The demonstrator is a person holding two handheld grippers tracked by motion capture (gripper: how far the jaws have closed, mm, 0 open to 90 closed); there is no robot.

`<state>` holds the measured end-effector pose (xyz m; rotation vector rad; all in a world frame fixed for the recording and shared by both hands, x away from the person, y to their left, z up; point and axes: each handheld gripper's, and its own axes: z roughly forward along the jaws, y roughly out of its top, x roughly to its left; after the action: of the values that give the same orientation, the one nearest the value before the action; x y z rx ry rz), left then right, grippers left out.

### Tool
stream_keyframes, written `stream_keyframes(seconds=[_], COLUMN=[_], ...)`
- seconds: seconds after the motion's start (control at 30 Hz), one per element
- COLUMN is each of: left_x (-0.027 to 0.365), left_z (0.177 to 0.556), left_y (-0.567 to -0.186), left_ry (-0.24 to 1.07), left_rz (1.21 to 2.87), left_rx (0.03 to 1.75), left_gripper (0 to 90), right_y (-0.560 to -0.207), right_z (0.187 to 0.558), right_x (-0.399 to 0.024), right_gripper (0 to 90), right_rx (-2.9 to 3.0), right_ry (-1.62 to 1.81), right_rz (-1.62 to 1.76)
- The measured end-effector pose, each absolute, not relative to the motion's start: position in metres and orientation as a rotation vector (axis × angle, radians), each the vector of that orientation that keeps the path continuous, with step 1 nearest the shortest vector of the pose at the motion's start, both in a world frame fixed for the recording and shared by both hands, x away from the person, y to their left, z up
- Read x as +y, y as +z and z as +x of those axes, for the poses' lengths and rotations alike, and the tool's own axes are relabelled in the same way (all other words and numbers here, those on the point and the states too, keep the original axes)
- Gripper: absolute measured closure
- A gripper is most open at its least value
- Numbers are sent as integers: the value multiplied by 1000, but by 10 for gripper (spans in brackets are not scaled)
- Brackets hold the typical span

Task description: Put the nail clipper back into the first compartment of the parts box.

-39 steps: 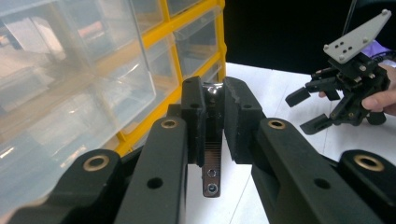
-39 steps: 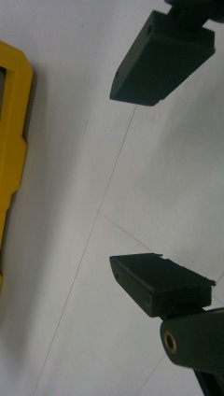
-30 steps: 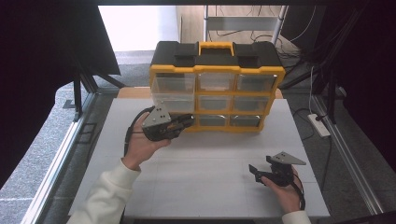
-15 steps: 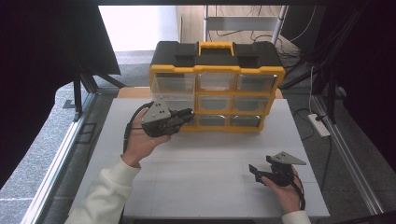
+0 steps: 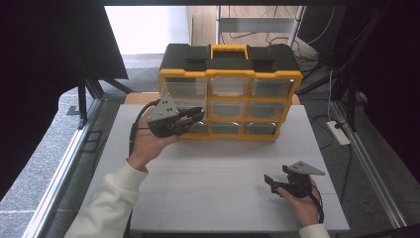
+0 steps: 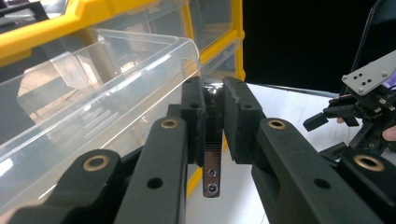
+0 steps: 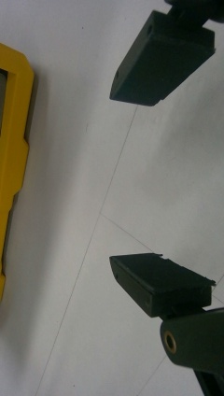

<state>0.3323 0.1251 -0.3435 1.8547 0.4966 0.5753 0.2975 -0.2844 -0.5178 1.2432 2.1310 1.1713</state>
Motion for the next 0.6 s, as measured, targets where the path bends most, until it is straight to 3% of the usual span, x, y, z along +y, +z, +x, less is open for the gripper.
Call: stream_keyframes(seconds=[0.6], left_x=[127], left_z=[325], left_y=[-332], left_ry=[583], left_rz=[1838], left_rx=[472], left_gripper=[789], right_y=[-518], right_z=[298], right_x=[-285], right_gripper=[173], right_rx=[2126], right_ry=[1173], right_rz=[1243])
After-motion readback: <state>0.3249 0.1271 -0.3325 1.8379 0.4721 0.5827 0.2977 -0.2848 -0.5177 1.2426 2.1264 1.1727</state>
